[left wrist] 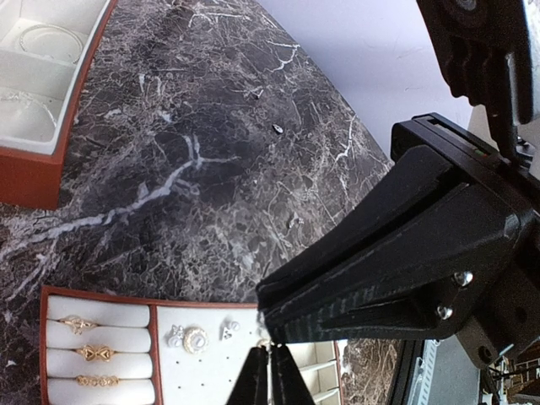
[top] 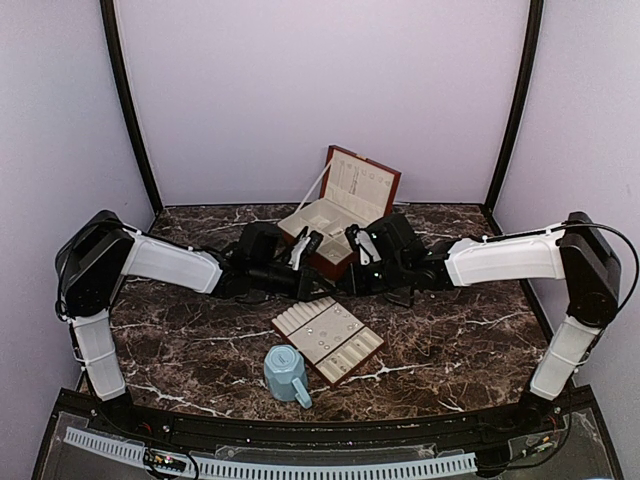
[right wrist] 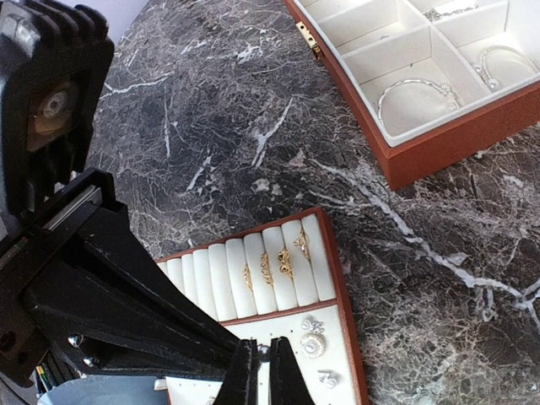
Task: Organize the mixed jewelry
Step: Pass from the right arm to the left
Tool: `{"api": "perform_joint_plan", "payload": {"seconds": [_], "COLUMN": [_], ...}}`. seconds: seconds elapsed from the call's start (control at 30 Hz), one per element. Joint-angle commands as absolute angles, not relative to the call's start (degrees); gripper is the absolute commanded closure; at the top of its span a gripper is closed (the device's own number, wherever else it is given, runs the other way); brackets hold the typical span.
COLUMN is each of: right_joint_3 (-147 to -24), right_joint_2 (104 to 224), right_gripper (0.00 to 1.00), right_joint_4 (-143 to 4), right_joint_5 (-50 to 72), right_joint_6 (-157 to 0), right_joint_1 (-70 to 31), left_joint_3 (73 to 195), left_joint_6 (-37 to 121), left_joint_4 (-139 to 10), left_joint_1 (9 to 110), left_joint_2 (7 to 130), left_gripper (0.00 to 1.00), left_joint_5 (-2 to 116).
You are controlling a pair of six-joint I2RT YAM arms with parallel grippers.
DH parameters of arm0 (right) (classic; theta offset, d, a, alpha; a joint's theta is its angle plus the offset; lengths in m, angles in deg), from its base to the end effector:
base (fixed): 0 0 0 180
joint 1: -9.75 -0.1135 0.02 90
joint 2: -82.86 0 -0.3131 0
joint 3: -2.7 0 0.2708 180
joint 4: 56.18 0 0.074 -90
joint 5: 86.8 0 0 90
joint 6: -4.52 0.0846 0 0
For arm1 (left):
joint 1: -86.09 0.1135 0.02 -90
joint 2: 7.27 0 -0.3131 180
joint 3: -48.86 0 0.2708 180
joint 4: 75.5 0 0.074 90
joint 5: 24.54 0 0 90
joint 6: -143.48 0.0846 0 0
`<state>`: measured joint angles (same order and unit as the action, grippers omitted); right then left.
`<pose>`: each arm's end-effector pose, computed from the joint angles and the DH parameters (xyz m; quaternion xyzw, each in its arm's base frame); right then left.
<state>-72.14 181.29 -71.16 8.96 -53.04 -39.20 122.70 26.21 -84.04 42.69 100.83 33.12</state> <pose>0.2811 0.3357 0.2162 -0.1508 0.8874 0.3169 0.2990 0.3120 -0.3573 0.1955 0.2608 0.7844 -0.4879 0.2804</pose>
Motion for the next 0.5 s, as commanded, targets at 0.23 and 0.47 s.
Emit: {"api": "perform_joint_plan", "payload": {"seconds": [0.23, 0.47], "right_joint_3": [-72.55, -70.63], "right_joint_2": [180.57, 177.42], "right_gripper": [0.97, 0.71], "right_joint_4": [-67.3, -65.91], "right_joint_5": [9.37, 9.15], "right_joint_6": [-51.61, -49.75], "right_joint_1": [-39.93, -38.77], "left_joint_3": [121.44, 117.37], "left_joint_6": [26.35, 27.38], "left_joint_4": [-86.05, -88.45], "left_joint_1": [42.09, 42.14], "left_joint_2": [99.85, 95.93], "left_gripper": [1.0, 1.0], "left_joint_5": [33.69, 36.33]}}
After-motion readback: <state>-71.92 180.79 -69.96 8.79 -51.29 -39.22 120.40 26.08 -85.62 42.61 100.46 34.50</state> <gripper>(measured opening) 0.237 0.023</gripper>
